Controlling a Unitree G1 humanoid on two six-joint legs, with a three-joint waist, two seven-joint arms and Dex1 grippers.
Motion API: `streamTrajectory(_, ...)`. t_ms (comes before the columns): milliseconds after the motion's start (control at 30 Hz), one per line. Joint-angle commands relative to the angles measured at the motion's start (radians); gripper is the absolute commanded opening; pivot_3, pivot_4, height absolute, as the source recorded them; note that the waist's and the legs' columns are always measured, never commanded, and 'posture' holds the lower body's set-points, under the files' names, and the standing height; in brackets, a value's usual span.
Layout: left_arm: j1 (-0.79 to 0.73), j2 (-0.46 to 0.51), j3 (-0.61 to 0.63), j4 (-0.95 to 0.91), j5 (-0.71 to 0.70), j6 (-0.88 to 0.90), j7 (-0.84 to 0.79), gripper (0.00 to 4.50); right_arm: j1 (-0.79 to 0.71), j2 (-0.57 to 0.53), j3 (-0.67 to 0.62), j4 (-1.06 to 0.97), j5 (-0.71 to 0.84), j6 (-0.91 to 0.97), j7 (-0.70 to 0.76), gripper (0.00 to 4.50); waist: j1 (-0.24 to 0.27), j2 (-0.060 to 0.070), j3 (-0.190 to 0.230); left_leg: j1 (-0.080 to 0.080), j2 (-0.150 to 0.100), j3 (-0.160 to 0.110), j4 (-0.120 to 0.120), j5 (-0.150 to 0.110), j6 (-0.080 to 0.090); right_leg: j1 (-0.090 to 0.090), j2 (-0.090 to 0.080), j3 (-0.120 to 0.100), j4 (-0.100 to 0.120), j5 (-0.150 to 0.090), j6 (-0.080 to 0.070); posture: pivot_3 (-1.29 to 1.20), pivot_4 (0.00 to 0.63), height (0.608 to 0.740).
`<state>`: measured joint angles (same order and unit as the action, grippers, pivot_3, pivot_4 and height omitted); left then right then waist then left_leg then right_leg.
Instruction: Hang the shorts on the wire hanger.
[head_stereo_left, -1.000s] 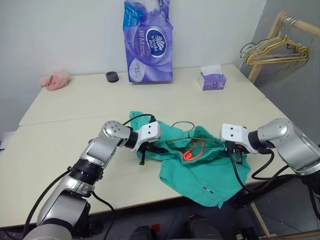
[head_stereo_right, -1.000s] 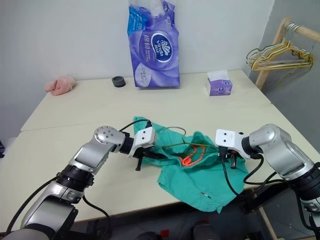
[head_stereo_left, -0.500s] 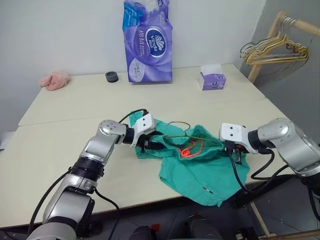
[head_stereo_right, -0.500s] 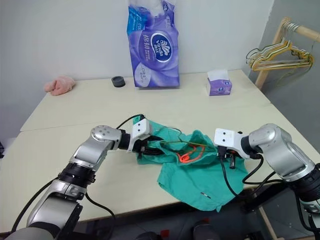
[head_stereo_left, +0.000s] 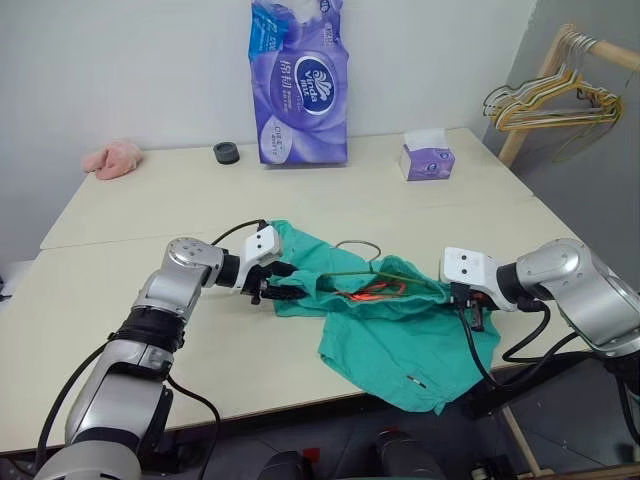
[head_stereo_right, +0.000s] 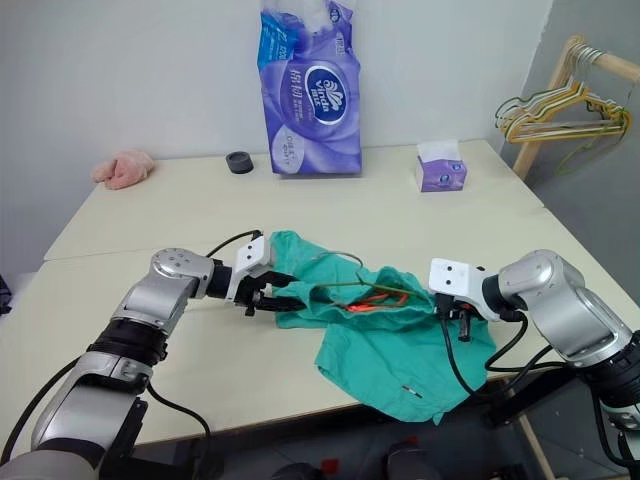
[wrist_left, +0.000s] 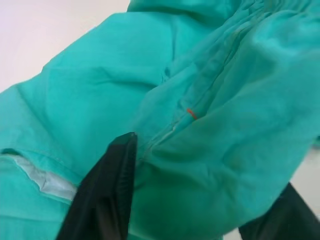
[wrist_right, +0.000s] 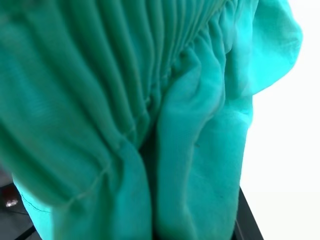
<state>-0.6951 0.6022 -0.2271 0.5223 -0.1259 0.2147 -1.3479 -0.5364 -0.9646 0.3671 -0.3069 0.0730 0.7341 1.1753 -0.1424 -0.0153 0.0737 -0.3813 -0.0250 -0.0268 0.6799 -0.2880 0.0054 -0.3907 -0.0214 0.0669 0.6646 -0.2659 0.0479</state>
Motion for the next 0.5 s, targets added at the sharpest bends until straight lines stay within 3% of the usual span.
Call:
streamTrajectory(33, -0.034, 0.003, 0.047, -0.018, -0.047, 0.037, -0.022, 2.48, -0.006, -0.007, -0.051, -0.034, 0.025, 0.008, 0.000, 0.00, -0.002, 0.000, 0.000, 0.000, 0.000, 0.000, 0.000, 0.000, 0.000, 0.000, 0.000, 0.000, 0.000, 0.000, 0.000, -0.20, 0.053, 0.740)
streamTrajectory(500, -0.018, 0.041, 0.041, -0.016, -0.023, -0.012, -0.068, 2.48, 0.024, -0.037, -0.090, -0.060, 0.051, 0.025, -0.004, 0.00, -0.004, 0.000, 0.000, 0.000, 0.000, 0.000, 0.000, 0.000, 0.000, 0.000, 0.000, 0.000, 0.000, 0.000, 0.000, -0.21, 0.054, 0.740)
